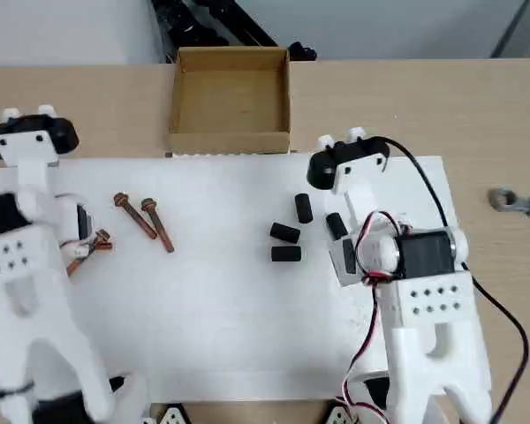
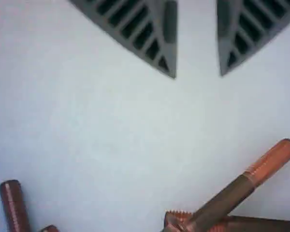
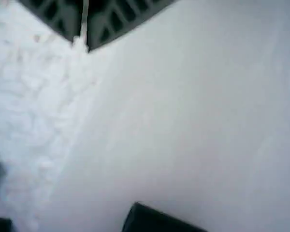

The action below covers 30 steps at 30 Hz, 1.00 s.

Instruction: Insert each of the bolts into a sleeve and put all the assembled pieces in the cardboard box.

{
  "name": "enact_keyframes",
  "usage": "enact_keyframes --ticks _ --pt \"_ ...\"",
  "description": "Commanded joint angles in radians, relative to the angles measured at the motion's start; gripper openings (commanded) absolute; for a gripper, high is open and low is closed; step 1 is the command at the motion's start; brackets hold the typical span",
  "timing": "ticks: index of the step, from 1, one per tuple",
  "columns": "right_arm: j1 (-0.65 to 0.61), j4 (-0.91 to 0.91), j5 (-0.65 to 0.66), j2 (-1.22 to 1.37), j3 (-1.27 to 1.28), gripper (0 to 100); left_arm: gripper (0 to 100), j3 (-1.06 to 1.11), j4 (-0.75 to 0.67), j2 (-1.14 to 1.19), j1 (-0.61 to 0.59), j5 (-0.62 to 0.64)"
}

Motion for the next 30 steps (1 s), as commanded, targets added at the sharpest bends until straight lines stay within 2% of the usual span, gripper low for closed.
enact_keyframes --ticks 1,8,16,19,24,30 --pt "-0.002 0.002 0.023 0.025 -0.051 0.7 6 -0.079 0.028 0.11 0.006 0.015" --pt "-0.015 -0.002 -0.017 0.064 -0.051 0.7 6 -0.088 0.0 0.299 0.038 0.212" --pt "-0.209 -0.004 -0.018 0.137 -0.052 0.5 7 -0.131 -0.144 0.31 0.235 0.468" --pt "-0.226 -0.01 -0.014 0.168 -0.075 0.5 7 -0.134 -0.199 0.315 0.295 0.532" --pt "-0.225 -0.01 -0.011 0.236 -0.158 0.7 12 -0.134 -0.267 0.39 0.27 0.681" --pt "-0.228 -0.01 -0.011 0.298 -0.199 0.7 12 -0.136 -0.301 0.485 0.219 0.7"
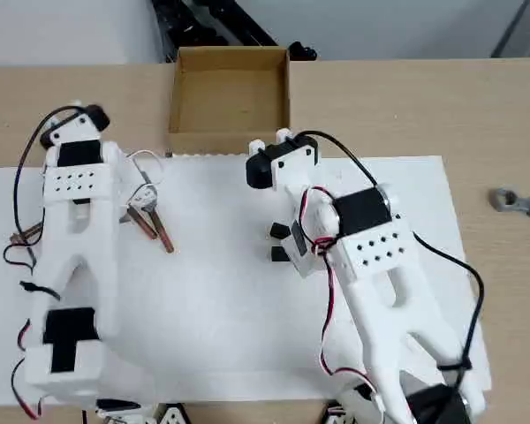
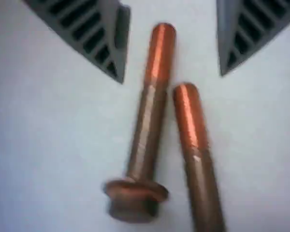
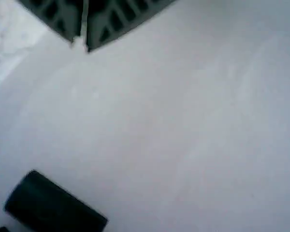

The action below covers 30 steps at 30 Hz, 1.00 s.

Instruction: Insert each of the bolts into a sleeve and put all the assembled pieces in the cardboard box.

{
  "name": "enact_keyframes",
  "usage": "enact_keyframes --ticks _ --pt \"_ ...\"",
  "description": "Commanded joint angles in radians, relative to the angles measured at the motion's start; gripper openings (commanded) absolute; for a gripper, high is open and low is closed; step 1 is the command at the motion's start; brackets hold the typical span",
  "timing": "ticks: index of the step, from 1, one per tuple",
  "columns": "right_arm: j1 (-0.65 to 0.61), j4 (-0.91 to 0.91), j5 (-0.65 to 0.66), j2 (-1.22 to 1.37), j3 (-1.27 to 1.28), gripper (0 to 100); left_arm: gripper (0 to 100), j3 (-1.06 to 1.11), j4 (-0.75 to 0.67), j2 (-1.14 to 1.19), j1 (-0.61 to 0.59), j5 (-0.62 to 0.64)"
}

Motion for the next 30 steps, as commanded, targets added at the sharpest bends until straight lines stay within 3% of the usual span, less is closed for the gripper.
enact_keyframes --ticks 1,9,26,30 --pt "-0.008 -0.008 0.0 0.015 -0.046 0.7 12 -0.041 -0.034 0.026 -0.015 0.008" --pt "-0.007 -0.008 0.0 0.022 -0.049 0.7 12 -0.041 -0.118 0.097 -0.055 0.091" --pt "-0.007 -0.022 0.0 0.022 -0.046 0.8 12 -0.039 -0.25 0.293 -0.072 0.12" --pt "-0.01 -0.022 0.0 0.024 -0.044 0.8 2 -0.041 -0.25 0.318 -0.077 0.117"
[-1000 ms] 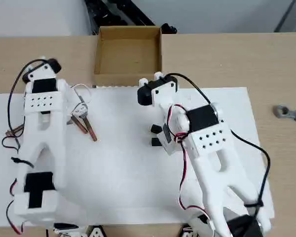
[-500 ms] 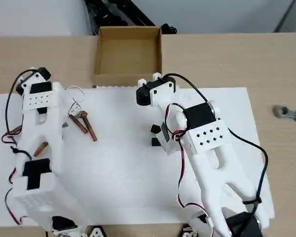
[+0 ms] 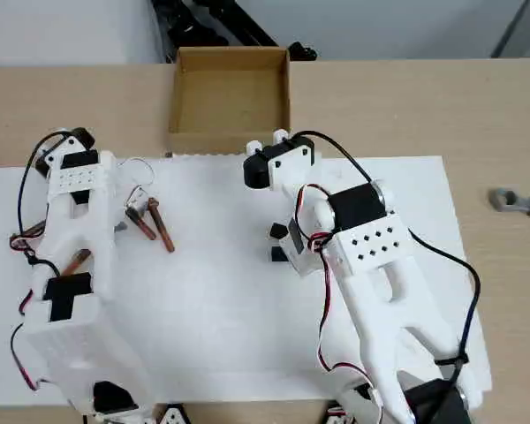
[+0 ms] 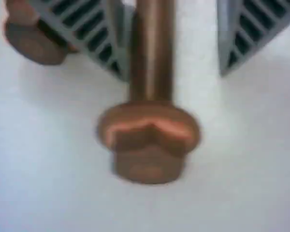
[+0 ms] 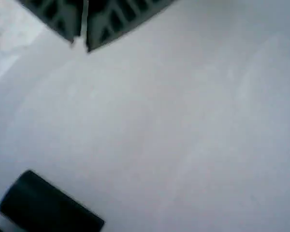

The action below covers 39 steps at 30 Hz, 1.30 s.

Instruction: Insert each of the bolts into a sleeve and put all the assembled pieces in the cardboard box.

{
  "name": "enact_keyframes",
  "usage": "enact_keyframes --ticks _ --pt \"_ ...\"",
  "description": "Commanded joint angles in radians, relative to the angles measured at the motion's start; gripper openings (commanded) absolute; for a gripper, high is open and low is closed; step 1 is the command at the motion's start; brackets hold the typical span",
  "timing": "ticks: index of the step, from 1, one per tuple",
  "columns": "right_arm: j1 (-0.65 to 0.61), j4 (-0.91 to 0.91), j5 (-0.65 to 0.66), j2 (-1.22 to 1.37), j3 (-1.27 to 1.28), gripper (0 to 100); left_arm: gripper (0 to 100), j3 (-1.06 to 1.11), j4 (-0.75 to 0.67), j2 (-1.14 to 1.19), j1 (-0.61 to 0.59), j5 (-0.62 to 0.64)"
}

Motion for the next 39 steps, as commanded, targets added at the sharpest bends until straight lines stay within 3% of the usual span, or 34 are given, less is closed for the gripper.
enact_keyframes --ticks 1,10,20,27,33,39 --pt "-0.004 -0.019 0.0 -0.001 -0.043 0.8 0 -0.018 -0.037 0.021 -0.009 0.003" --pt "-0.004 -0.019 -0.003 -0.007 -0.049 0.8 1 -0.019 0.0 -0.106 0.003 -0.144" --pt "0.145 -0.01 -0.005 0.084 -0.153 0.8 1 -0.019 0.129 -0.666 0.157 -0.384" --pt "0.196 -0.087 -0.002 0.262 -0.161 2.0 1 -0.016 0.209 -0.922 0.181 -0.43" --pt "0.197 -0.111 -0.002 0.328 -0.161 12.8 1 -0.016 0.305 -0.979 0.181 -0.483" --pt "0.202 -0.183 -0.002 0.374 -0.16 13.0 1 -0.015 0.327 -1.011 0.181 -0.483"
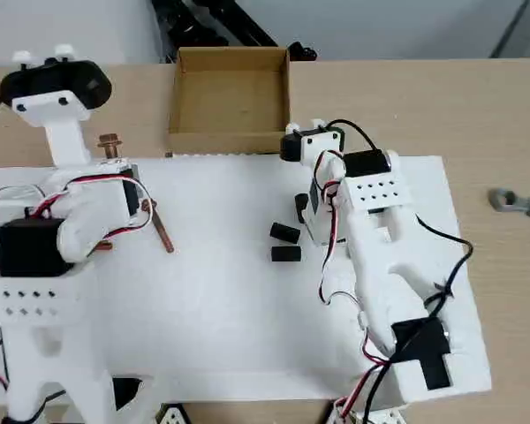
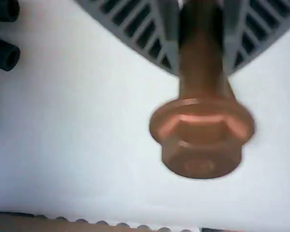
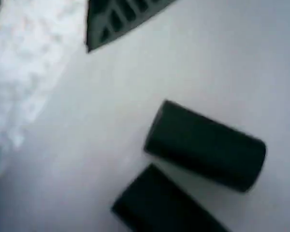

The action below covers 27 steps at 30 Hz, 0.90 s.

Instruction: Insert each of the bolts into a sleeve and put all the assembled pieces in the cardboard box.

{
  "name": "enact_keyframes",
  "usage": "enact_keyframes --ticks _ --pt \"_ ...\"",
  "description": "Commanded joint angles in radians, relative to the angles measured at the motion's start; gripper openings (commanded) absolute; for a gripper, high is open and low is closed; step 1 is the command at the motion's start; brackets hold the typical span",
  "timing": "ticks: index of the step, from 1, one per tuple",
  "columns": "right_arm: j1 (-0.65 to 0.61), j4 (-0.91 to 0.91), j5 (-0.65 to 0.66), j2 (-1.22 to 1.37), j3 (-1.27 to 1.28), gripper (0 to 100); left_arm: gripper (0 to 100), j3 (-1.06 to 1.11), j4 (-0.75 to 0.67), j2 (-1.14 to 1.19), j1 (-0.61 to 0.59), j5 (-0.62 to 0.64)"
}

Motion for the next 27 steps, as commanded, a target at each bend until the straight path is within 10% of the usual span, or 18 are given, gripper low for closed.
enact_keyframes --ticks 1,27 --pt "0.013 -0.042 -0.002 0.013 -0.048 13.0 1 -0.01 0.017 -0.046 0.006 -0.005" --pt "0.047 -0.229 0.166 0.209 -0.043 13.2 1 -0.01 0.009 -0.038 0.006 -0.005"
